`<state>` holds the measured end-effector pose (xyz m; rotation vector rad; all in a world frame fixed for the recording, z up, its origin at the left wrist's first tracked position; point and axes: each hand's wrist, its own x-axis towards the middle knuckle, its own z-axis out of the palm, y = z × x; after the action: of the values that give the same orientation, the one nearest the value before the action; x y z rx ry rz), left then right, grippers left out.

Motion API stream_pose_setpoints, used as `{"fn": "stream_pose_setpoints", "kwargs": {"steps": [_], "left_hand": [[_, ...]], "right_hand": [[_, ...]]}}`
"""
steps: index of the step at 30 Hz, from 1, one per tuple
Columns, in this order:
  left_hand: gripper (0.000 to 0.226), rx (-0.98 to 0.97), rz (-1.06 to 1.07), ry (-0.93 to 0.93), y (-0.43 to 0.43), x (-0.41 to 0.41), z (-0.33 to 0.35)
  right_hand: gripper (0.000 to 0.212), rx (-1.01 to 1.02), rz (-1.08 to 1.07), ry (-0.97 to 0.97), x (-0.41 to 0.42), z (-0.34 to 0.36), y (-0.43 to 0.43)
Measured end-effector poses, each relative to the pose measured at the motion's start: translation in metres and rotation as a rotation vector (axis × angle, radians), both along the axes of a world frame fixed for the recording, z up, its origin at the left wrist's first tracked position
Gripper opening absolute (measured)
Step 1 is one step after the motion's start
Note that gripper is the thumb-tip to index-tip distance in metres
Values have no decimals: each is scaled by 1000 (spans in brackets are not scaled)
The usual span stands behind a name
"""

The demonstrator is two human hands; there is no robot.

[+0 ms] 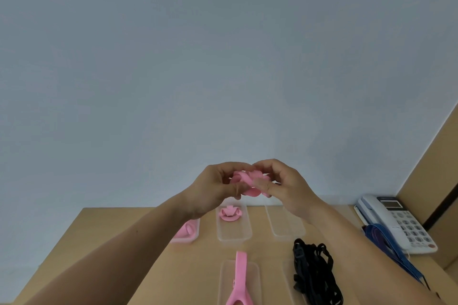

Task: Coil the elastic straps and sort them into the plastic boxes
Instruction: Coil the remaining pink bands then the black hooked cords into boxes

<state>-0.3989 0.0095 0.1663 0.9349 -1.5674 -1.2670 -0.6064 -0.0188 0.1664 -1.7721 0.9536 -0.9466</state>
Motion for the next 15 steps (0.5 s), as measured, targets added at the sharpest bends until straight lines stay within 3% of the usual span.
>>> {"fn": "stream_pose_setpoints", "kwargs": {"steps": [5,15], "left_hand": [[35,-24,-33,48,2,1,-2],[31,-72,143,11,3,-6,-8]], "right_hand": [[16,46,35,-6,1,2,-1],[11,15,-74,-43,3,4,-3]]}}
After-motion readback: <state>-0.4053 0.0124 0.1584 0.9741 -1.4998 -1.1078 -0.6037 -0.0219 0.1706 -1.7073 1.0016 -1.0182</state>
